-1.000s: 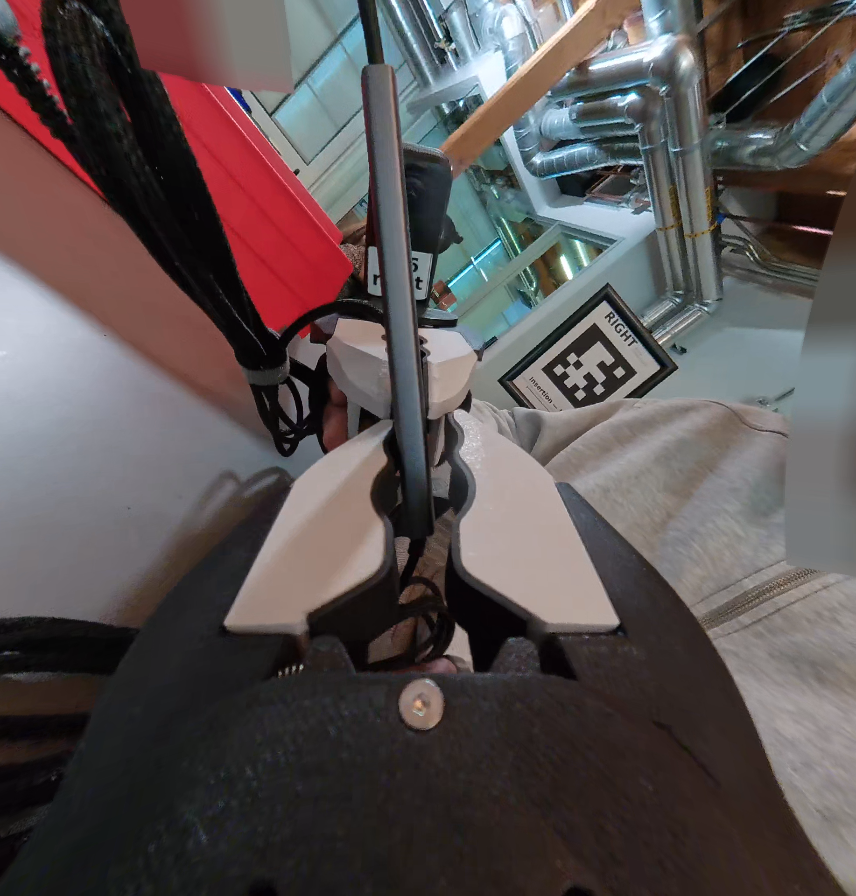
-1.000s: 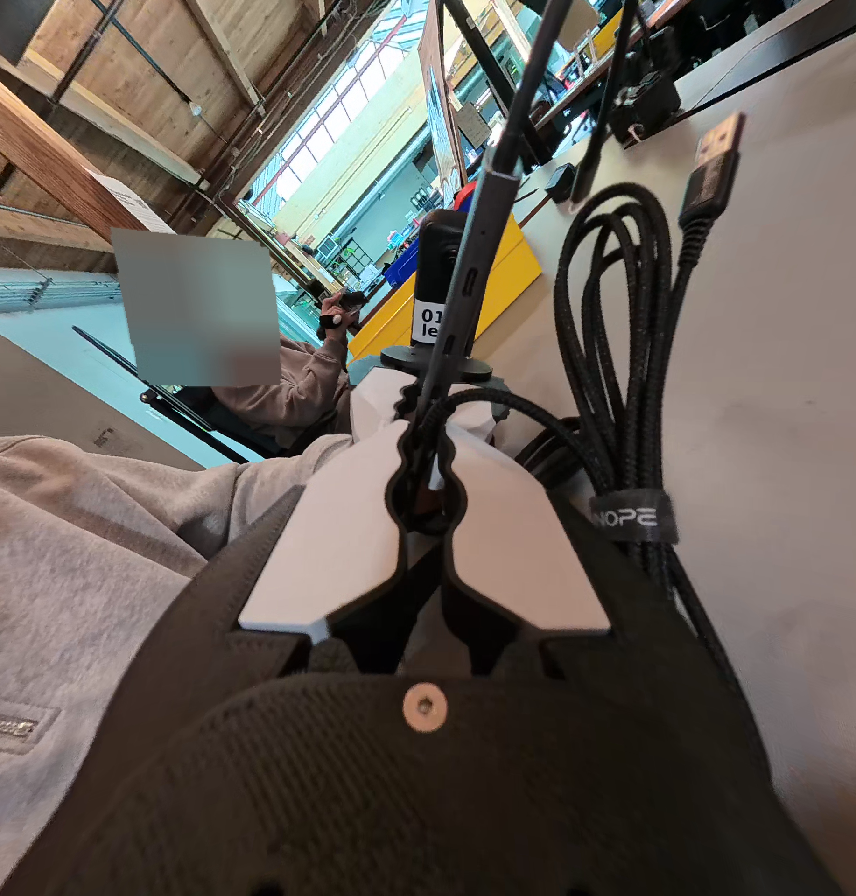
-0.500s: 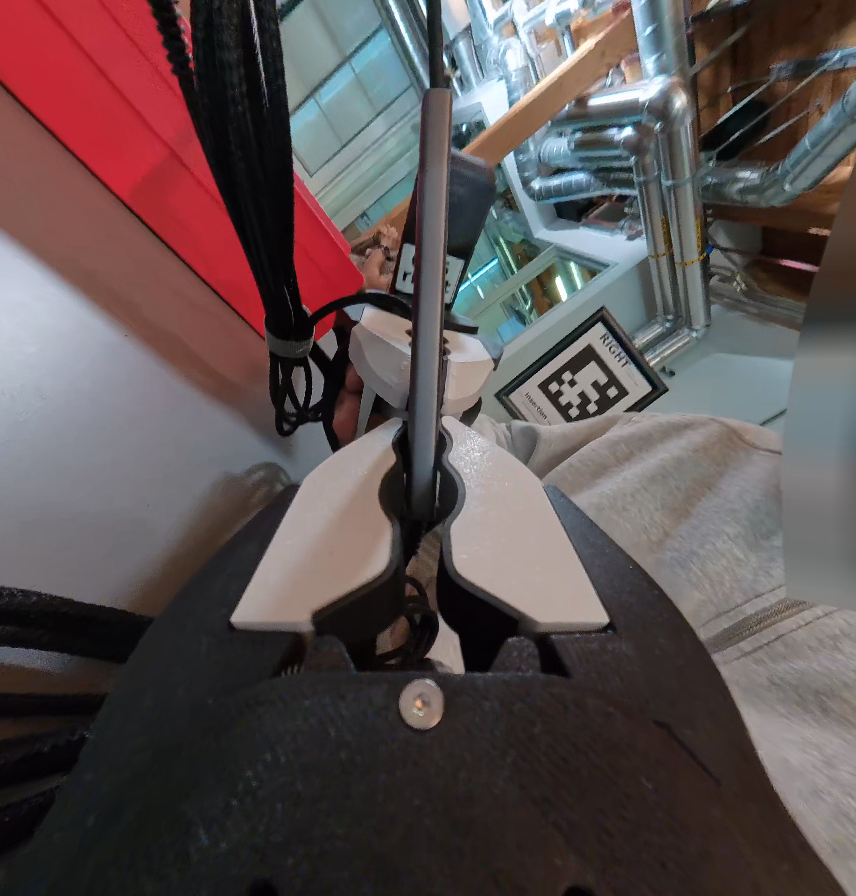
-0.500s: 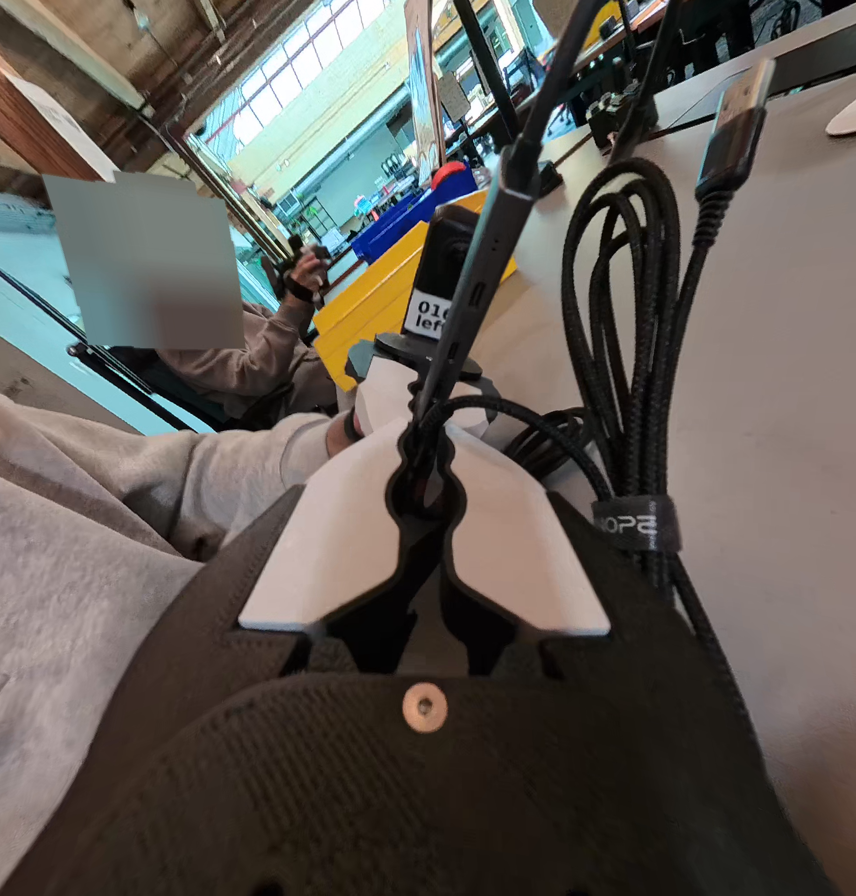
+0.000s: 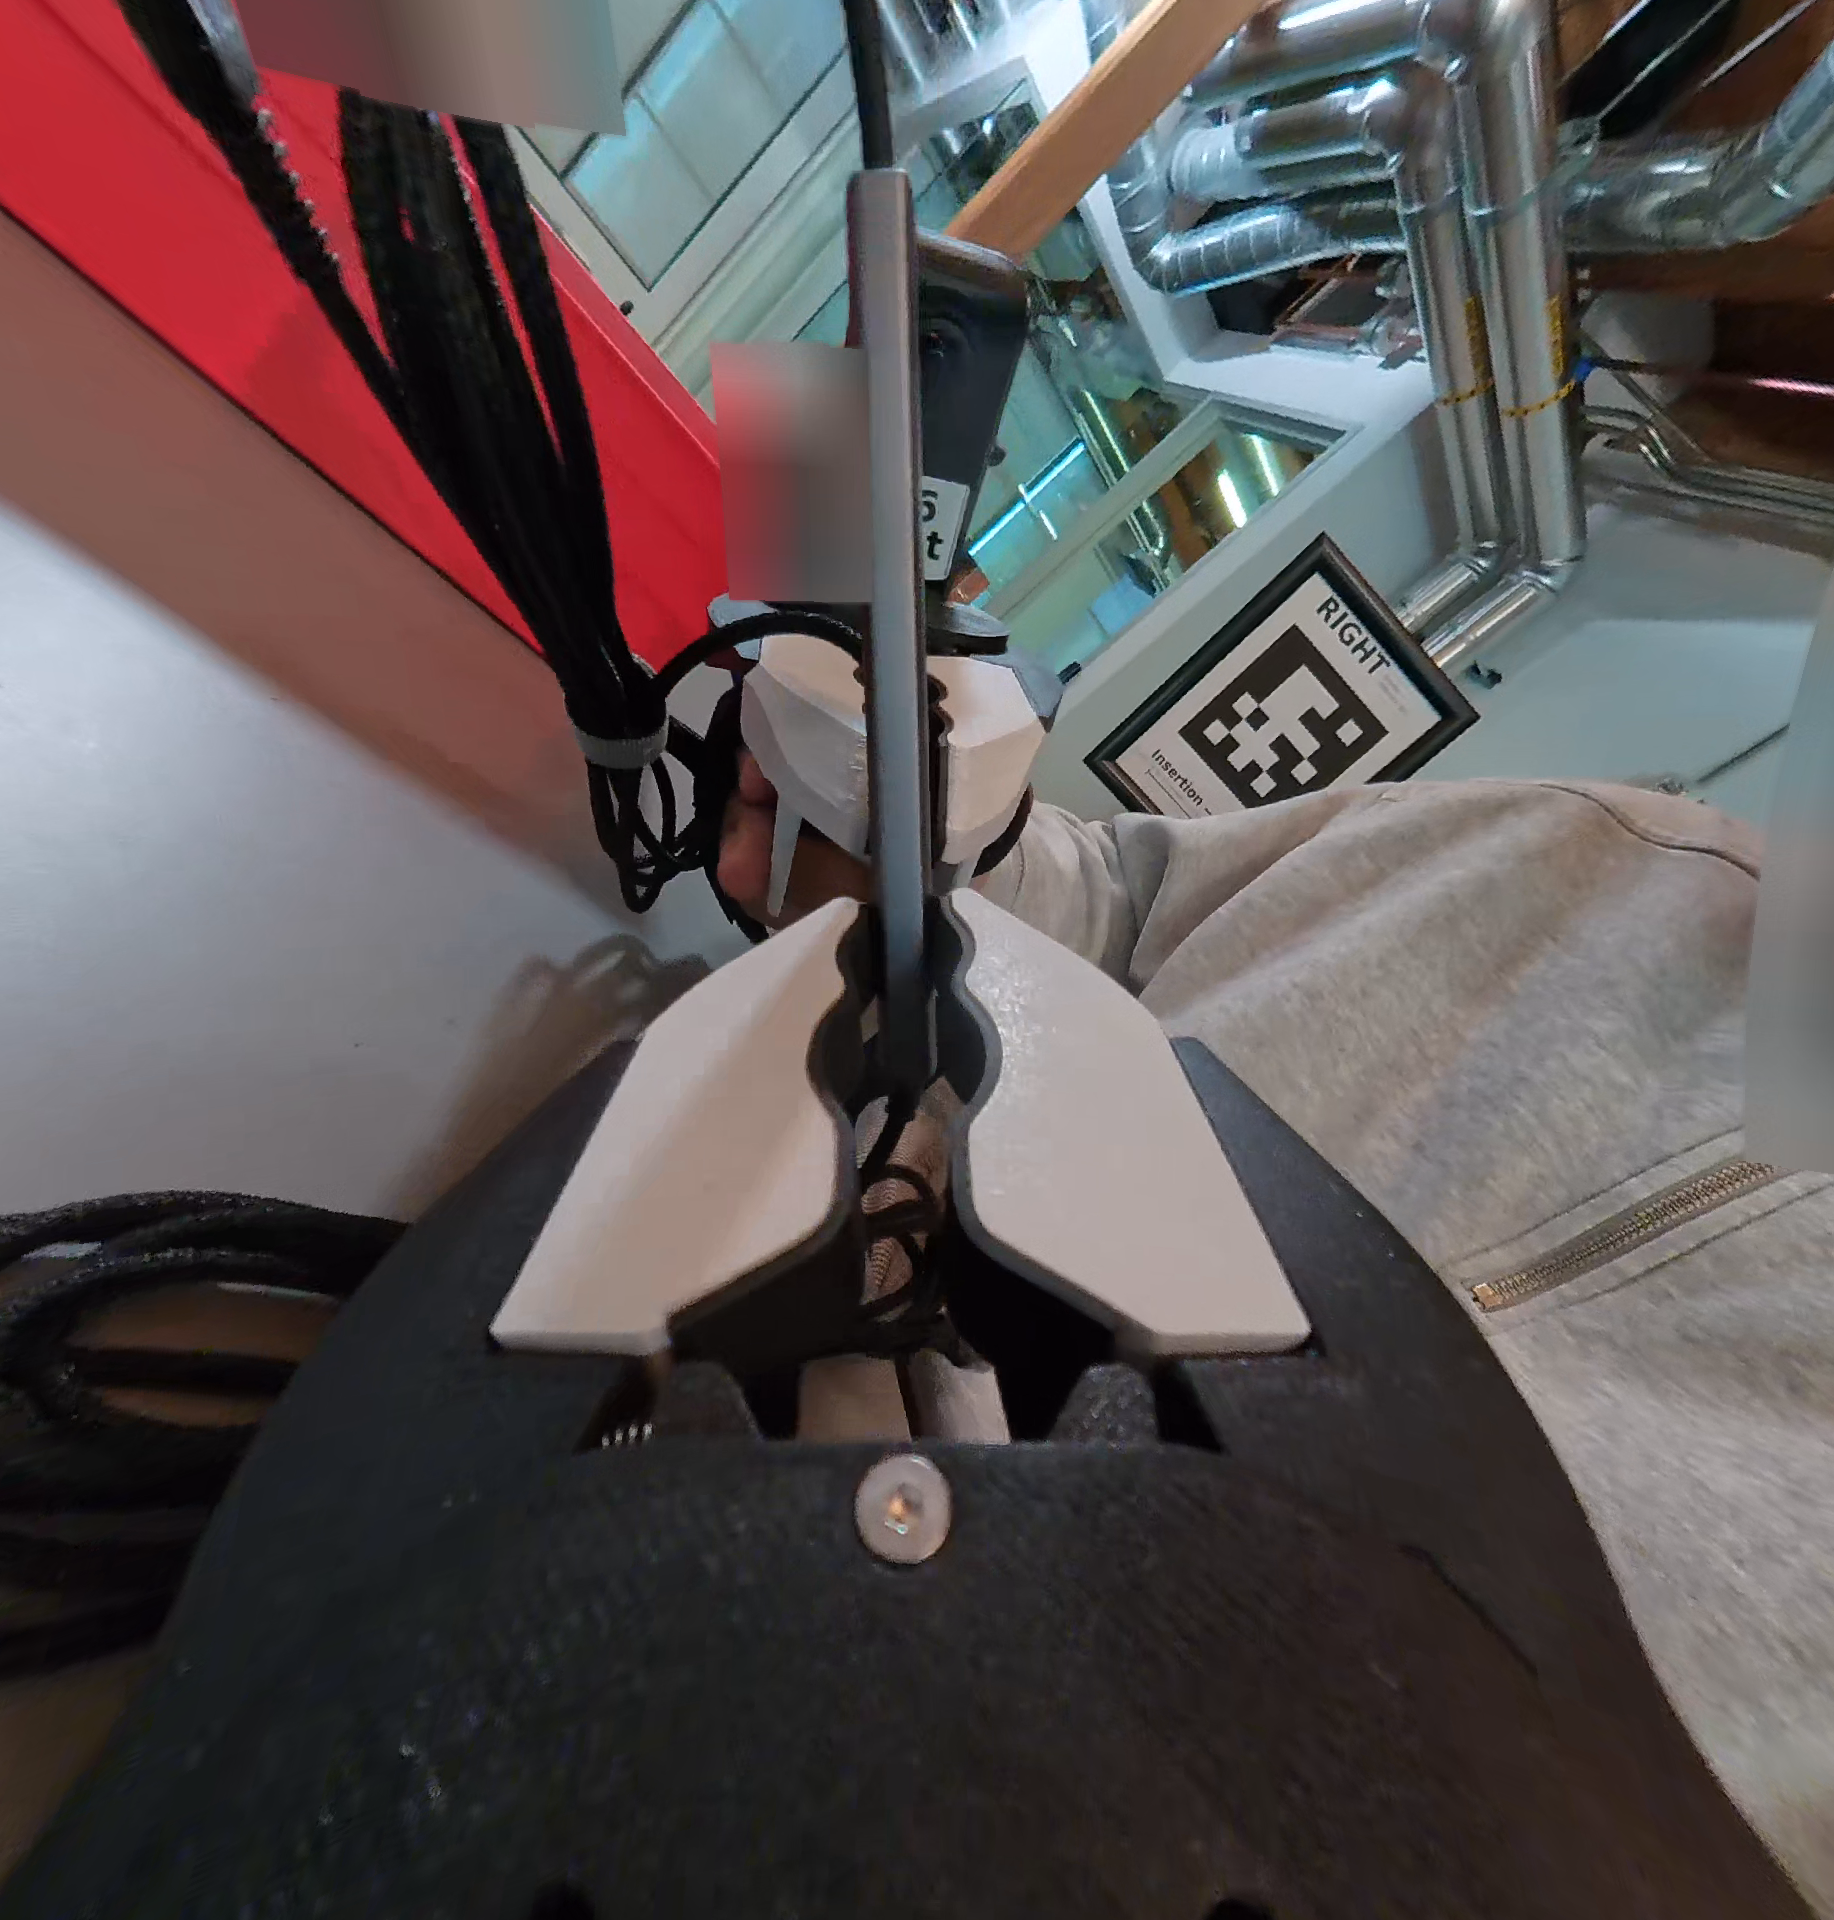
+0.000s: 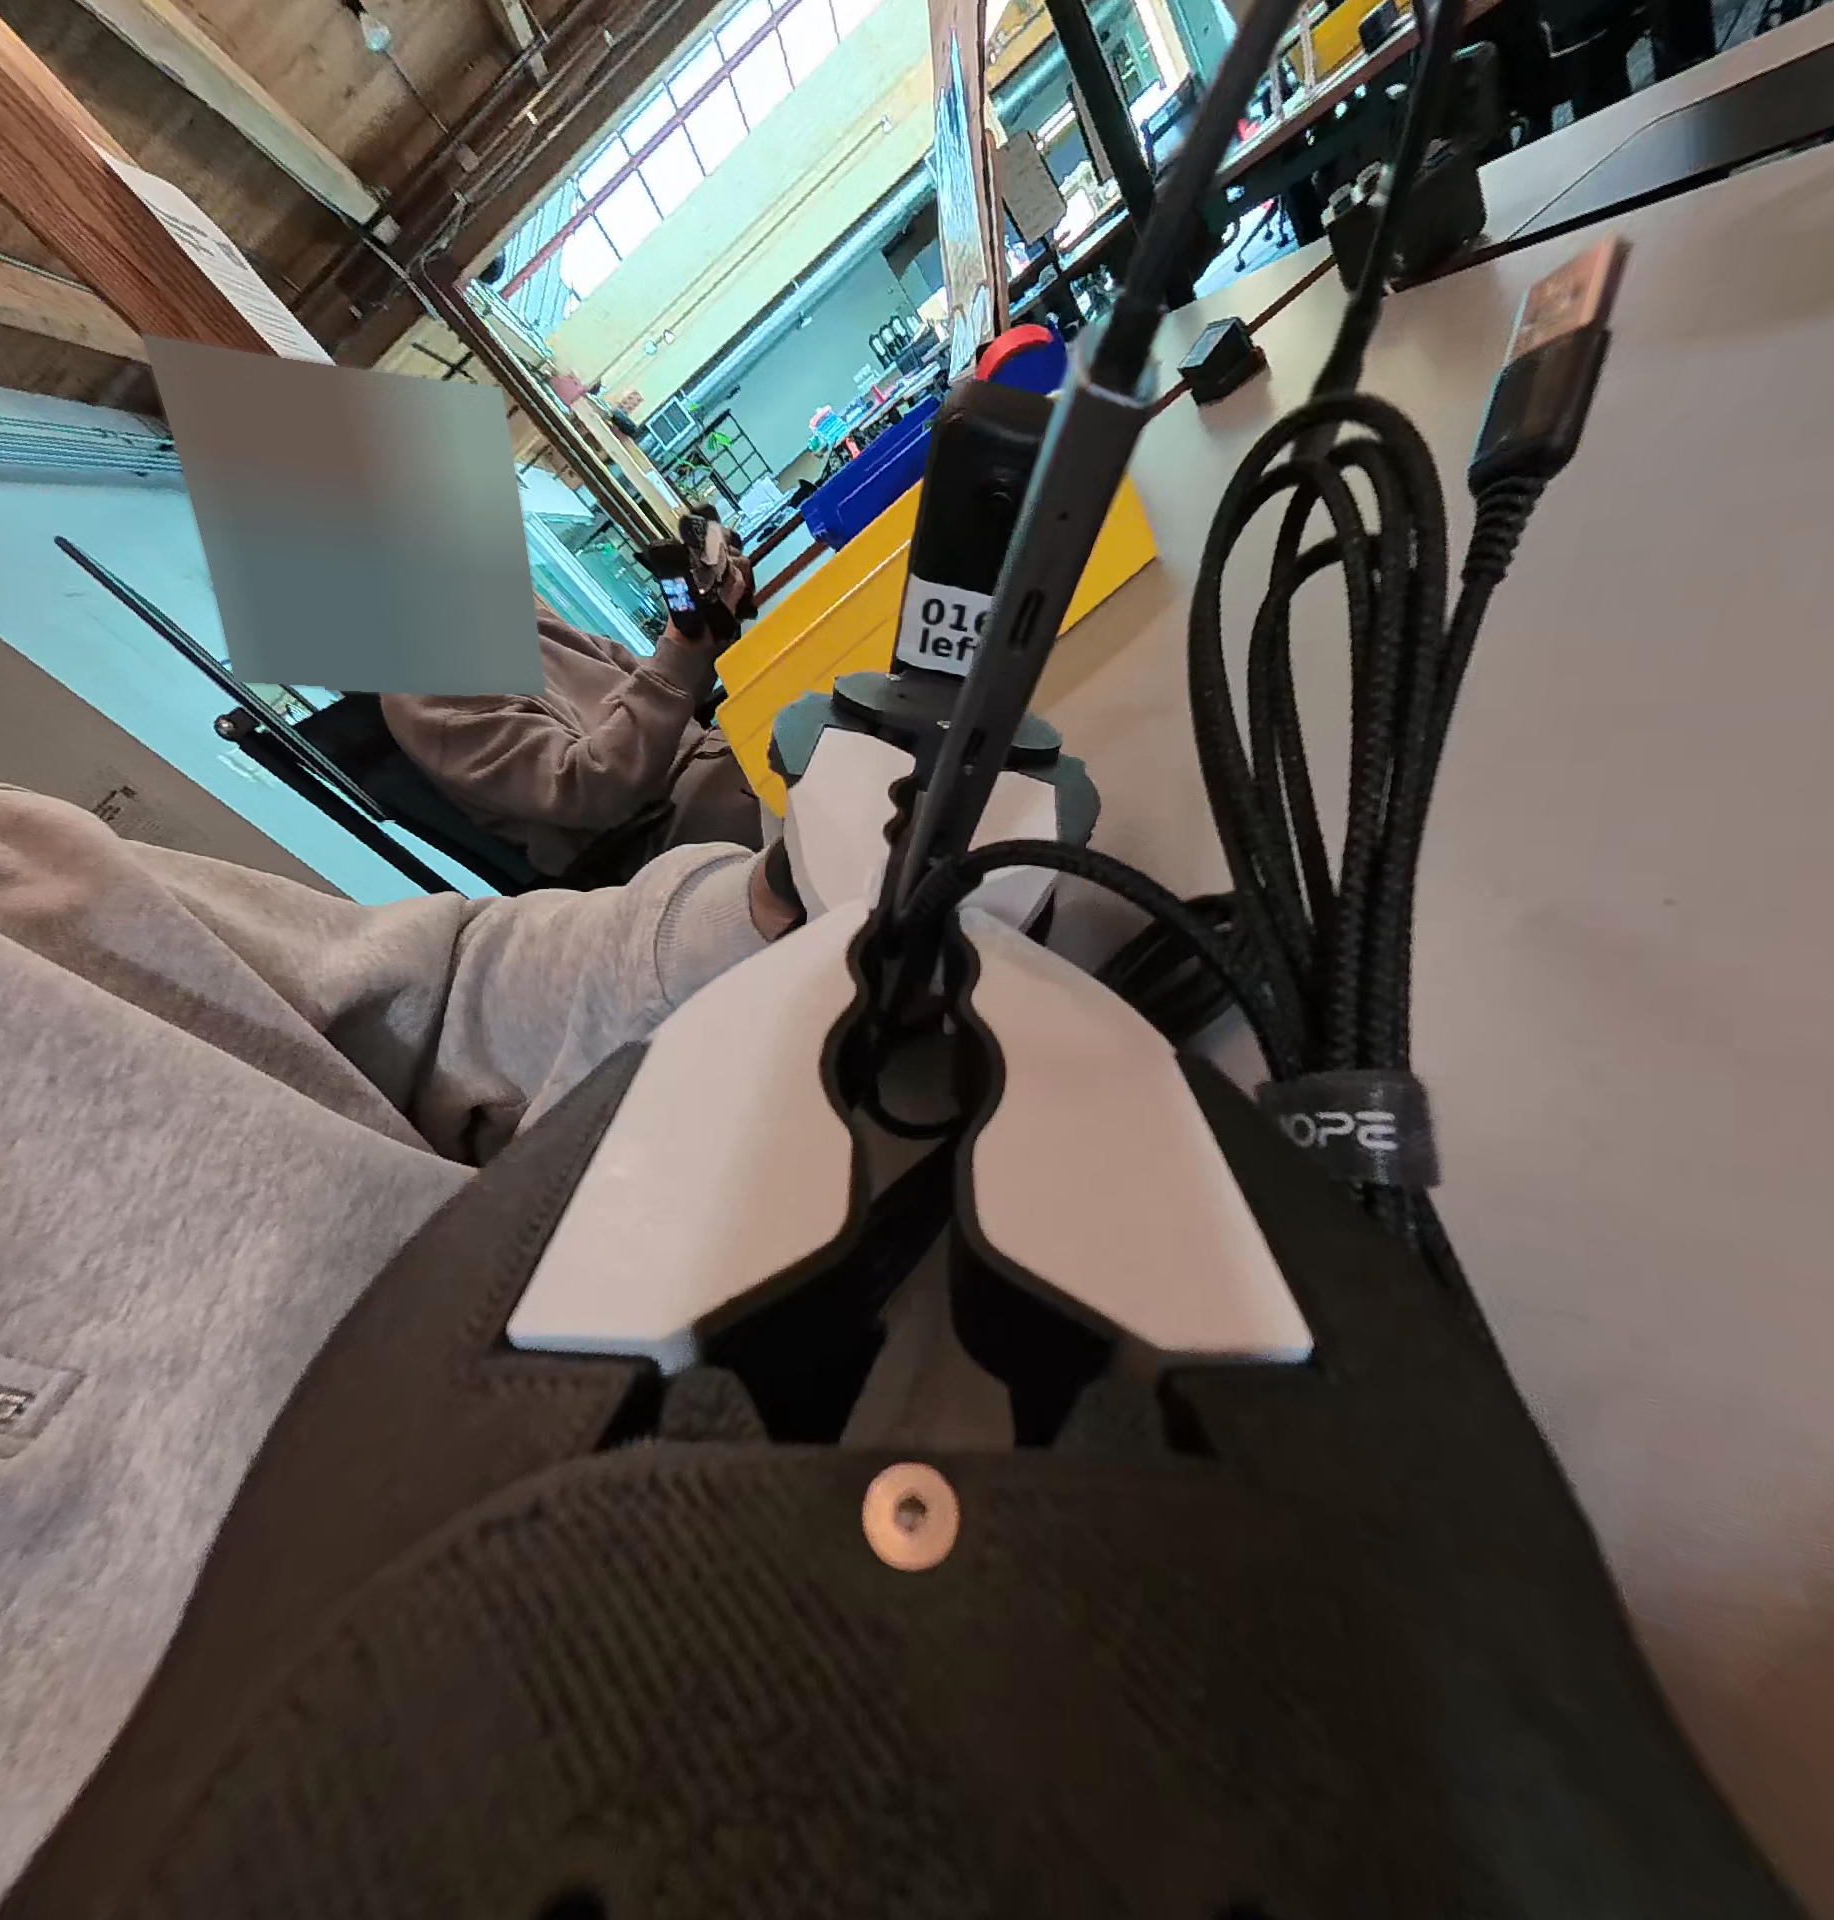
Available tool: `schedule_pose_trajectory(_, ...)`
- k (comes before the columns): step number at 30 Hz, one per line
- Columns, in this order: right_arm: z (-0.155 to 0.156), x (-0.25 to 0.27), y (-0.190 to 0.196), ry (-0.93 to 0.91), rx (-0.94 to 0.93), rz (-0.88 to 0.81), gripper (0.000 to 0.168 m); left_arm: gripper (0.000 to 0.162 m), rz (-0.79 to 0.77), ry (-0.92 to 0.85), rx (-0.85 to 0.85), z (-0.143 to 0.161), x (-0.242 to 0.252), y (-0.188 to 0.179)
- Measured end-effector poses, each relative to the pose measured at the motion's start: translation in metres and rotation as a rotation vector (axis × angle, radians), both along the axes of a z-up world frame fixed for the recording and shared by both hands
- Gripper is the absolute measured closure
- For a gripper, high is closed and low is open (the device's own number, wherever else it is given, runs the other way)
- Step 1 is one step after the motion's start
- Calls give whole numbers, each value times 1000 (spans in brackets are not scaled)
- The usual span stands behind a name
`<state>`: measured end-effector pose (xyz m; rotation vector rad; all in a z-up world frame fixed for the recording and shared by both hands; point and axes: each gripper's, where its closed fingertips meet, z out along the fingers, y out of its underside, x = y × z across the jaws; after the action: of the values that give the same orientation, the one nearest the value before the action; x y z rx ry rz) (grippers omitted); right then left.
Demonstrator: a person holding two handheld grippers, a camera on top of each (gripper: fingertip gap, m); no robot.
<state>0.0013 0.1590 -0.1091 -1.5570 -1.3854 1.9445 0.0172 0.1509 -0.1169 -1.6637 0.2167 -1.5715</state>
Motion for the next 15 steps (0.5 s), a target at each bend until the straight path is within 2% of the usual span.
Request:
schedule_pose_trajectory(4,4,-2,-1,33,21,-18,136,153,34,2,-4,1,-3,3)
schedule_pose_trajectory(7,2,-7,0,54,117,-72,117,152,47,-36,-48,-1,-8,5)
schedule_pose_trajectory(12,-1,-10,7,76,396,-169,121,153,33,-158,-90,3,-10,6)
schedule_pose_trajectory(15,-1,-10,9,78,433,-191,126,153,21,-168,-92,4,-8,5)
